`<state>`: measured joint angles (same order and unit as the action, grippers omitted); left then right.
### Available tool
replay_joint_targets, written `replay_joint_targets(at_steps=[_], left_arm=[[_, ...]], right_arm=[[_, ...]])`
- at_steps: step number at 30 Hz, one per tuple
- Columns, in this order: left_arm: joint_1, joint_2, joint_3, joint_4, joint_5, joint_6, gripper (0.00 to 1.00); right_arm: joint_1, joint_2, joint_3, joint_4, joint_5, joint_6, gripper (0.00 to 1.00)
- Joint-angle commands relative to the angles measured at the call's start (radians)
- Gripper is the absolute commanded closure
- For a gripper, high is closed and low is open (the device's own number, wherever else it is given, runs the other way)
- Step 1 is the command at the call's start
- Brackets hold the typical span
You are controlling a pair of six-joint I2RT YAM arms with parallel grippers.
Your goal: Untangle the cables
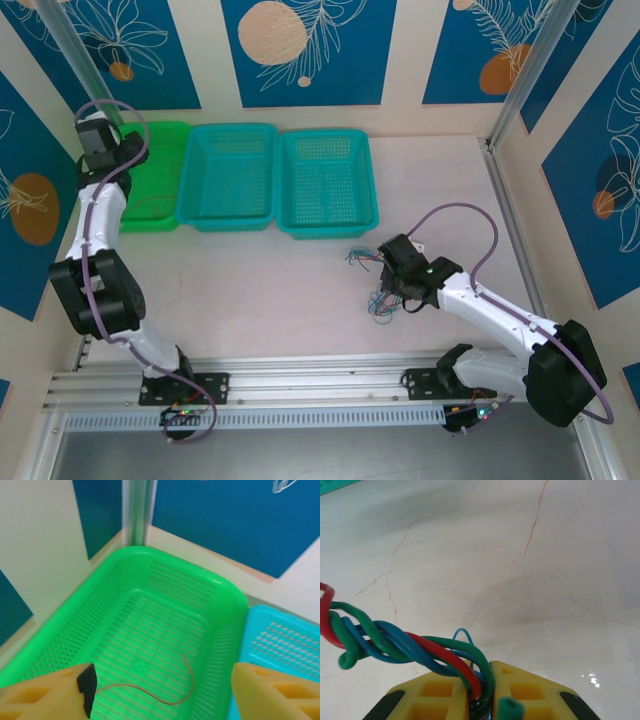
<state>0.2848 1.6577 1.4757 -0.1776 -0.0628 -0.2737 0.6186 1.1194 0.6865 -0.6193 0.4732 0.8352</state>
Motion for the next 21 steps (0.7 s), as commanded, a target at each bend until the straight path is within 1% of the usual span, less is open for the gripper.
replay_joint_targets(at_steps=[1, 3, 4, 6, 9, 11, 14, 17, 19, 21], left_arm=[[-0.004, -0.123, -0.060, 0.051, 0.161, -0.145, 0.31], [-0.032, -0.195, -0.120, 0.106, 0.259, -0.224, 0.33], [-0.059, -0.234, -0.156, 0.136, 0.302, -0.254, 0.34], [-0.141, -0.311, -0.211, 0.169, 0.358, -0.258, 0.35], [-0.324, -0.423, -0.294, 0.181, 0.407, -0.187, 0.35], [-0.449, -0.494, -0.383, 0.209, 0.442, -0.146, 0.35], [-0.611, -0.578, -0.511, 0.235, 0.469, -0.091, 0.35], [-0.786, -0.636, -0.609, 0.197, 0.460, 0.034, 0.36], [-0.879, -0.652, -0.650, 0.191, 0.451, 0.089, 0.37], [-0.956, -0.645, -0.679, 0.211, 0.449, 0.109, 0.37]], right_arm=[[-0.011, -0.011, -0.017, 0.022, -0.043, -0.024, 0.84], [-0.025, -0.003, -0.023, 0.048, -0.088, -0.043, 0.84], [-0.034, -0.001, -0.026, 0.063, -0.127, -0.063, 0.84], [-0.041, 0.004, -0.031, 0.105, -0.212, -0.113, 0.84], [-0.041, 0.003, -0.045, 0.190, -0.351, -0.198, 0.84], [-0.032, 0.007, -0.047, 0.234, -0.425, -0.243, 0.84], [-0.016, 0.032, -0.030, 0.260, -0.465, -0.285, 0.84], [0.011, 0.094, 0.011, 0.259, -0.473, -0.313, 0.84], [0.025, 0.145, 0.038, 0.259, -0.473, -0.318, 0.85], [0.040, 0.197, 0.064, 0.265, -0.478, -0.314, 0.86]])
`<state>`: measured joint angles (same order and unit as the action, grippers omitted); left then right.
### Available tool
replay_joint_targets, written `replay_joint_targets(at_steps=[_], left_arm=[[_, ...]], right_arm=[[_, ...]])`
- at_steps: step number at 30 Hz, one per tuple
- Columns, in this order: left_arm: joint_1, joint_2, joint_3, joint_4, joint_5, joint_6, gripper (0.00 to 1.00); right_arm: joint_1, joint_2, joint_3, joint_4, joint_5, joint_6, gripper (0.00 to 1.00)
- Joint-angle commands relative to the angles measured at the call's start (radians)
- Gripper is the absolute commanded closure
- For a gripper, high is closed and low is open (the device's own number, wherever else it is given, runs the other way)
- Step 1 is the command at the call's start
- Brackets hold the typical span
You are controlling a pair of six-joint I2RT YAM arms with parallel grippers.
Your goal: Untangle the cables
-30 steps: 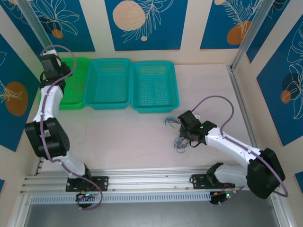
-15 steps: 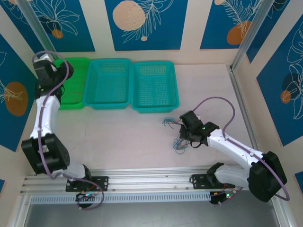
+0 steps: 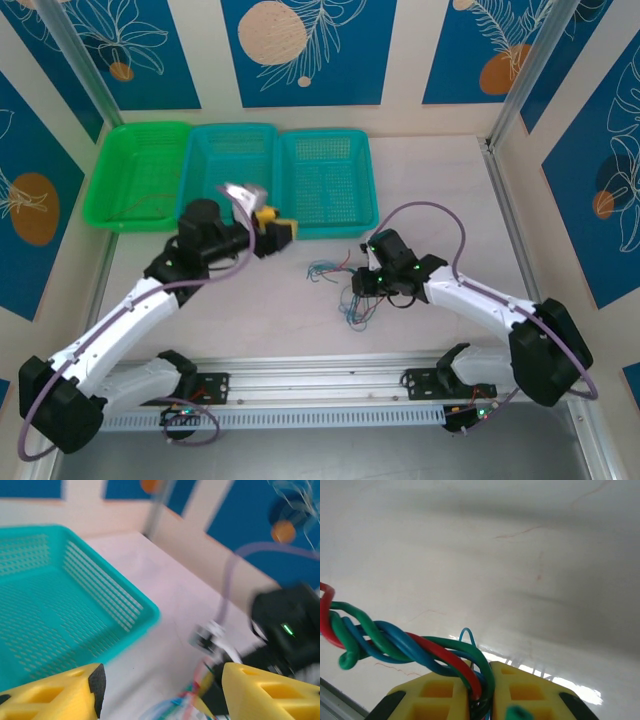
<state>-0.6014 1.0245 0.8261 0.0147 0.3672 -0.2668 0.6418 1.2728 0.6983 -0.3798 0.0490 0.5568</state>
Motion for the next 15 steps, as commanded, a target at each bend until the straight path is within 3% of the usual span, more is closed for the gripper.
replay_joint_targets(at_steps=[1, 4, 8, 13, 15], left_arm=[[-0.106, 0.004, -0.040, 0.029, 0.019, 0.105, 0.37], [-0.191, 0.082, -0.052, 0.037, -0.025, 0.140, 0.37], [-0.215, 0.180, -0.090, 0.076, -0.163, 0.201, 0.37], [-0.214, 0.302, -0.132, 0.201, -0.078, 0.258, 0.38], [-0.215, 0.351, -0.126, 0.203, -0.143, 0.237, 0.41]], right_arm=[[0.026, 0.071, 0.065, 0.028, -0.054, -0.031, 0.86], [0.055, 0.132, 0.100, 0.031, -0.054, -0.019, 0.87], [0.092, 0.185, 0.138, 0.019, -0.053, -0.015, 0.87], [0.116, 0.201, 0.164, 0.004, -0.054, -0.011, 0.87], [0.117, 0.201, 0.167, 0.002, -0.055, -0.009, 0.87]])
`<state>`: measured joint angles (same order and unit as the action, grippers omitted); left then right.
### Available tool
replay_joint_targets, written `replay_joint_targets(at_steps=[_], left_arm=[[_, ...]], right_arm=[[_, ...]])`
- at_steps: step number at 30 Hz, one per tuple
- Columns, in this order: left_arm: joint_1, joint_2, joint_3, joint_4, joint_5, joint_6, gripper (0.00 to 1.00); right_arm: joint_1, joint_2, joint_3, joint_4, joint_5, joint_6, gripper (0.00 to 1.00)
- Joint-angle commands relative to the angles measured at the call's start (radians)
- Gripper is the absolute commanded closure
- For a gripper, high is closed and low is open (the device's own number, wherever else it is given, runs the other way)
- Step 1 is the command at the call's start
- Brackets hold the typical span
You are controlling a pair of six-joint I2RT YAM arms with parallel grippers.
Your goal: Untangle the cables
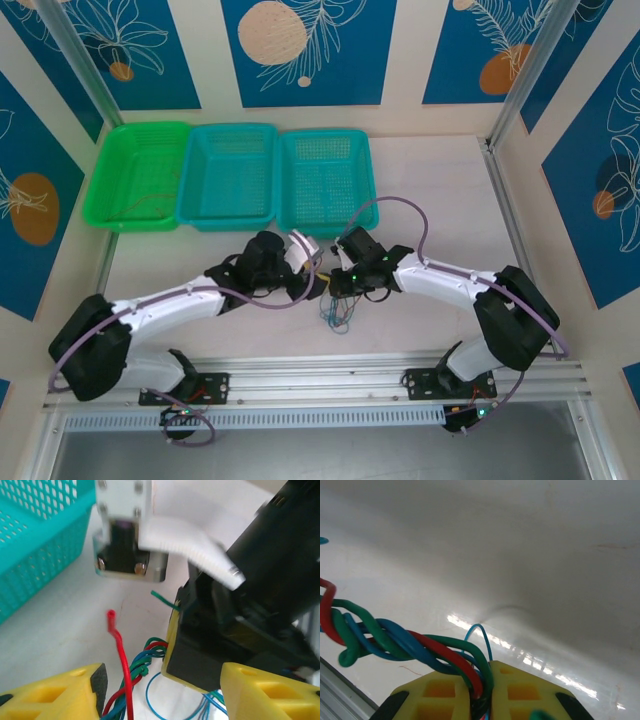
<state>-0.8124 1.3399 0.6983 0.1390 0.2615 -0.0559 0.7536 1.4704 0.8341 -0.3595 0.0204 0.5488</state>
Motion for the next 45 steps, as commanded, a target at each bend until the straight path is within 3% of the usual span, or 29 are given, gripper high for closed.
replay_joint_targets(at_steps=[1, 5, 7, 16, 20, 24, 29, 34, 38, 45], left_arm=[[-0.003, 0.054, 0.008, 0.071, -0.079, 0.018, 0.48], [-0.002, 0.058, -0.009, 0.144, -0.131, -0.012, 0.92], [-0.001, 0.036, -0.017, 0.171, -0.141, -0.025, 1.00], [0.040, -0.150, -0.060, 0.123, -0.238, -0.100, 1.00], [0.132, -0.255, -0.096, 0.079, -0.256, -0.204, 1.00], [0.268, -0.357, -0.150, 0.062, -0.202, -0.325, 1.00], [0.335, -0.401, -0.177, 0.034, -0.158, -0.335, 1.00], [0.309, -0.302, -0.207, 0.217, 0.067, -0.359, 1.00], [0.277, -0.235, -0.228, 0.240, 0.028, -0.344, 1.00], [0.275, -0.177, -0.275, 0.251, 0.003, -0.335, 1.00]], right_arm=[[0.008, 0.004, 0.033, -0.019, -0.027, -0.001, 0.87], [0.018, 0.009, 0.032, -0.038, 0.008, 0.009, 0.87], [0.018, 0.019, 0.032, -0.064, 0.063, 0.029, 0.87], [0.004, 0.087, 0.014, -0.154, 0.236, 0.163, 0.83], [-0.024, 0.093, -0.002, -0.200, 0.288, 0.233, 0.80], [-0.069, 0.054, -0.044, -0.232, 0.338, 0.322, 0.75], [-0.123, -0.039, -0.119, -0.221, 0.358, 0.392, 0.67], [-0.069, -0.059, -0.084, -0.185, 0.302, 0.229, 0.57], [0.013, -0.099, -0.026, -0.210, 0.369, 0.147, 0.44], [0.052, -0.223, -0.007, -0.044, 0.154, -0.071, 0.29]])
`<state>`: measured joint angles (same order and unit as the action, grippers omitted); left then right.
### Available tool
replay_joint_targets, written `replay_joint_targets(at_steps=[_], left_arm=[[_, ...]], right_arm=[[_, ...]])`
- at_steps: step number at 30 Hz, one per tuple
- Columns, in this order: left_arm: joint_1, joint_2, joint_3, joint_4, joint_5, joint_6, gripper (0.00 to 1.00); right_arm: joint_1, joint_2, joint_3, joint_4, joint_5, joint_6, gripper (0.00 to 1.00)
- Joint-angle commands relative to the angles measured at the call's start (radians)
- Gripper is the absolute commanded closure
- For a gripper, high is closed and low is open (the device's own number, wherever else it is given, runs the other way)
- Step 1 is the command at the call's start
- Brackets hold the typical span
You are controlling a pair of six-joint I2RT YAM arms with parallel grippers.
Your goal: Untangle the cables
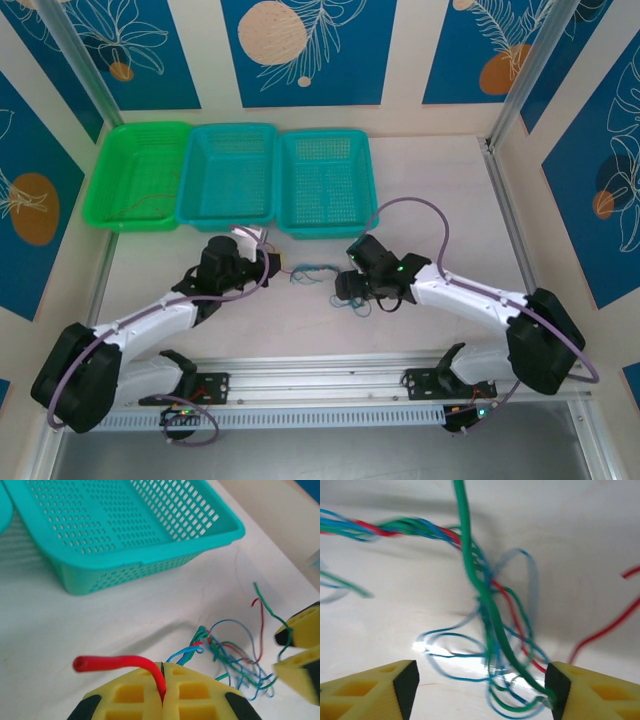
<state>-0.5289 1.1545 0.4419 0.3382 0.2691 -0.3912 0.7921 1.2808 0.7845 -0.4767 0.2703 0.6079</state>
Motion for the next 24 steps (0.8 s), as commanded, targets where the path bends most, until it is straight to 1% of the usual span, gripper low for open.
replay_joint_targets(at_steps=[1, 4, 5, 6, 9, 12, 14, 16, 17, 19, 21, 22, 24], left_arm=[[-0.009, 0.011, -0.026, 0.054, -0.008, -0.001, 1.00], [-0.010, 0.016, -0.041, 0.047, -0.022, -0.001, 1.00], [-0.010, 0.018, -0.044, 0.043, -0.028, -0.004, 1.00], [-0.009, 0.022, -0.048, 0.037, -0.038, -0.009, 1.00], [-0.010, 0.033, -0.056, 0.035, -0.051, -0.037, 1.00], [-0.011, 0.037, -0.062, 0.038, -0.054, -0.049, 1.00], [-0.012, 0.037, -0.068, 0.044, -0.057, -0.050, 1.00], [-0.011, 0.035, -0.066, 0.041, -0.057, -0.047, 1.00], [-0.011, 0.033, -0.066, 0.038, -0.056, -0.047, 1.00], [-0.012, 0.026, -0.066, 0.034, -0.054, -0.047, 1.00], [-0.013, 0.018, -0.068, 0.028, -0.054, -0.042, 1.00], [-0.011, 0.015, -0.068, 0.023, -0.056, -0.041, 1.00], [-0.012, 0.007, -0.069, 0.018, -0.056, -0.040, 1.00]], right_arm=[[0.020, -0.031, 0.056, 0.090, -0.120, -0.157, 0.29], [0.034, 0.019, 0.112, 0.116, -0.153, -0.217, 0.29], [0.041, 0.042, 0.142, 0.110, -0.149, -0.227, 0.30], [0.048, 0.080, 0.182, 0.094, -0.135, -0.225, 0.34], [0.073, 0.199, 0.292, 0.032, -0.130, -0.181, 0.47], [0.127, 0.278, 0.331, 0.022, -0.072, -0.127, 0.52], [0.140, 0.320, 0.330, 0.044, -0.076, -0.052, 0.54], [0.153, 0.367, 0.335, 0.049, -0.070, 0.012, 0.54], [0.159, 0.387, 0.340, 0.048, -0.056, 0.033, 0.51], [0.173, 0.424, 0.358, 0.038, -0.012, 0.068, 0.43], [0.181, 0.458, 0.378, 0.041, -0.005, 0.076, 0.37], [0.183, 0.475, 0.389, 0.047, -0.005, 0.077, 0.35], [0.184, 0.514, 0.413, 0.050, -0.008, 0.073, 0.35]])
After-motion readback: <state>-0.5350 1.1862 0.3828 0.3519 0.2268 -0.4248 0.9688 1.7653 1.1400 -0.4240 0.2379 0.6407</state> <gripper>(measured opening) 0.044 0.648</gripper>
